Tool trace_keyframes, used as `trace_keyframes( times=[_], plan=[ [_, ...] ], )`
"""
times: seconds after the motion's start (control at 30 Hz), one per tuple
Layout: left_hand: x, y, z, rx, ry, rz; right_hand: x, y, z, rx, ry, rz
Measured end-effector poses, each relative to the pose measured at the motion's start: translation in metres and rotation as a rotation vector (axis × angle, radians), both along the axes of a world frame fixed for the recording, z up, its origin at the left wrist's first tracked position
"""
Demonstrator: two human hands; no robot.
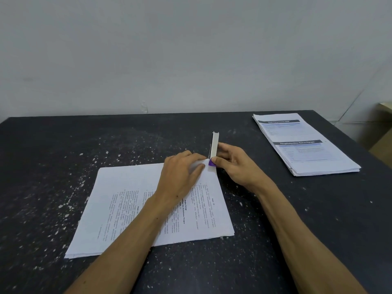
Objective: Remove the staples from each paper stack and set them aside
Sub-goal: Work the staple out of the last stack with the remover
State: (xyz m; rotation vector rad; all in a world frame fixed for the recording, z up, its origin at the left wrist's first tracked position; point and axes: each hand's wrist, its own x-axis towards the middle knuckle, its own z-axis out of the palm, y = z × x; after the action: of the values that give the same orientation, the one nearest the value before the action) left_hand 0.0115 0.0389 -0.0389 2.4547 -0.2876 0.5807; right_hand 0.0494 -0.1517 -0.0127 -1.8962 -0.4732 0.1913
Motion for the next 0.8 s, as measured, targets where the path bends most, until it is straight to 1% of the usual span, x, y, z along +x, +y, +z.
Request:
trace_keyframes(
  times=[0.2,0.4,0.47,0.57,0.6,0.67,0.8],
  plan=[
    [0.000,0.000,0.000,-0.001,0.001,-0.006,-0.001,0.001,-0.002,-0.011,0.020,-0.033],
    [-0.001,-0.001,0.002,0.006,0.010,-0.011,0.002,-0.007,-0.002,0.030,0.068,-0.077],
    [-0.001,-0.001,0.002,0.004,0.013,-0.010,0.001,-0.007,-0.001,0.082,0.054,-0.126],
    [-0.002,-0.001,0.002,-0.009,0.013,-0.014,0.002,-0.008,-0.003,0.219,0.056,-0.278],
    [-0.002,-0.001,0.002,-0.018,0.013,-0.016,0.004,-0.009,-0.003,0.212,0.041,-0.341],
    [-0.002,0.000,0.001,-0.030,0.010,-0.019,0.005,-0.012,-0.002,0.124,-0.010,-0.443],
    [-0.002,0.000,0.000,-0.036,-0.005,-0.035,0.000,-0.011,0.002,0.023,-0.080,-0.522]
  ],
)
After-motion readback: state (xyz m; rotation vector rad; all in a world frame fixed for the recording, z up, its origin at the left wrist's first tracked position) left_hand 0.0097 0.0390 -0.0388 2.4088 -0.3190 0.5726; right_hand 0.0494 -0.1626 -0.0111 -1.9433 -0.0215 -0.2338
